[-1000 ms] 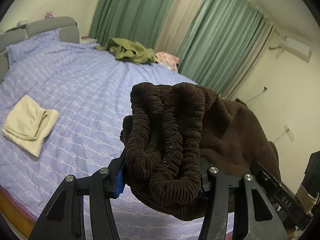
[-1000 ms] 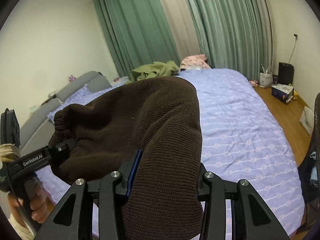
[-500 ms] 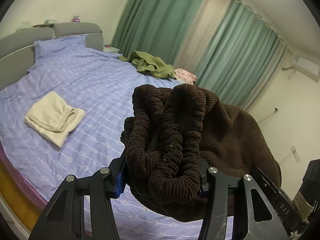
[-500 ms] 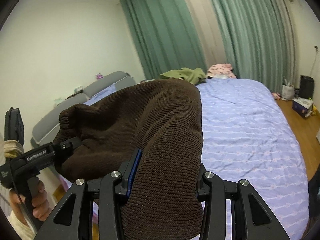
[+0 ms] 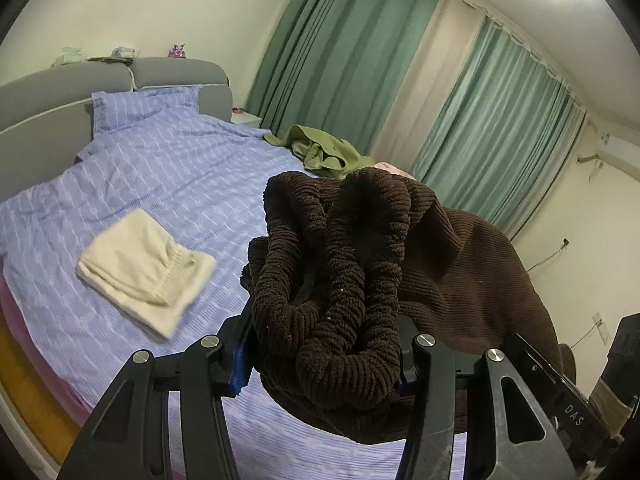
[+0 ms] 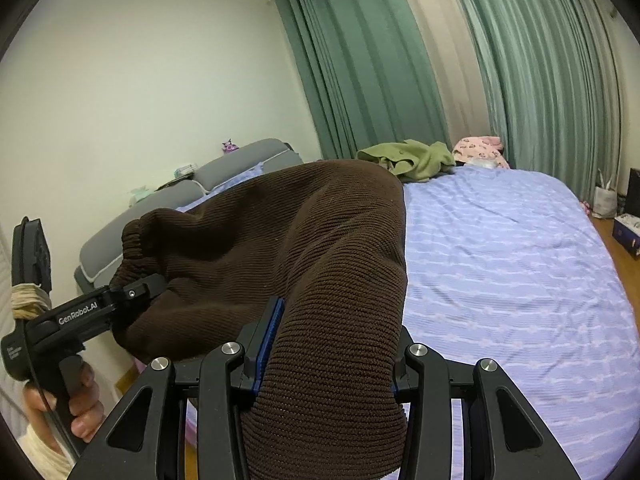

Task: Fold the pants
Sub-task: 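Lift the folded pants with both grippers and carry them toward the cream garment, then lower the folded pants onto the cream garment and open both grippers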

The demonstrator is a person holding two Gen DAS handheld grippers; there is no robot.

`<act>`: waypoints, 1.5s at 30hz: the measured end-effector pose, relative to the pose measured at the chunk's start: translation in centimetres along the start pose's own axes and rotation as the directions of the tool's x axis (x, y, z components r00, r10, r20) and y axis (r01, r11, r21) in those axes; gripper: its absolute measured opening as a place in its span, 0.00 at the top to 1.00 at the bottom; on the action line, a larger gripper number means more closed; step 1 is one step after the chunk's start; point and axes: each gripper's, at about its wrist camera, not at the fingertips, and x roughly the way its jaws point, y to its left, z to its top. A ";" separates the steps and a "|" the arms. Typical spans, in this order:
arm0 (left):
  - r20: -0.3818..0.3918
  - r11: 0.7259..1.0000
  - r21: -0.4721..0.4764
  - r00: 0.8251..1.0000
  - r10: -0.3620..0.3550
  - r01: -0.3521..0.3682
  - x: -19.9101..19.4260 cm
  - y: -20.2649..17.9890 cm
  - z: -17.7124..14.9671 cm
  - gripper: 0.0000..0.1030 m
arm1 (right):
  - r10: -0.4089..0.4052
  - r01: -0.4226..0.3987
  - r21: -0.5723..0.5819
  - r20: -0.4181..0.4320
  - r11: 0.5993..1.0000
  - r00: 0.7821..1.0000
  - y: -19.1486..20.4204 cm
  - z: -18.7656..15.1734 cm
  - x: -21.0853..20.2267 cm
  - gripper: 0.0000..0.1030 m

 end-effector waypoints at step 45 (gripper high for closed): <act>-0.357 0.992 -0.123 0.933 -0.042 -0.002 30.8 46.4 11.5 0.52 | -0.104 0.110 -0.009 -0.413 0.994 0.905 23.2 -5.8 46.6 0.59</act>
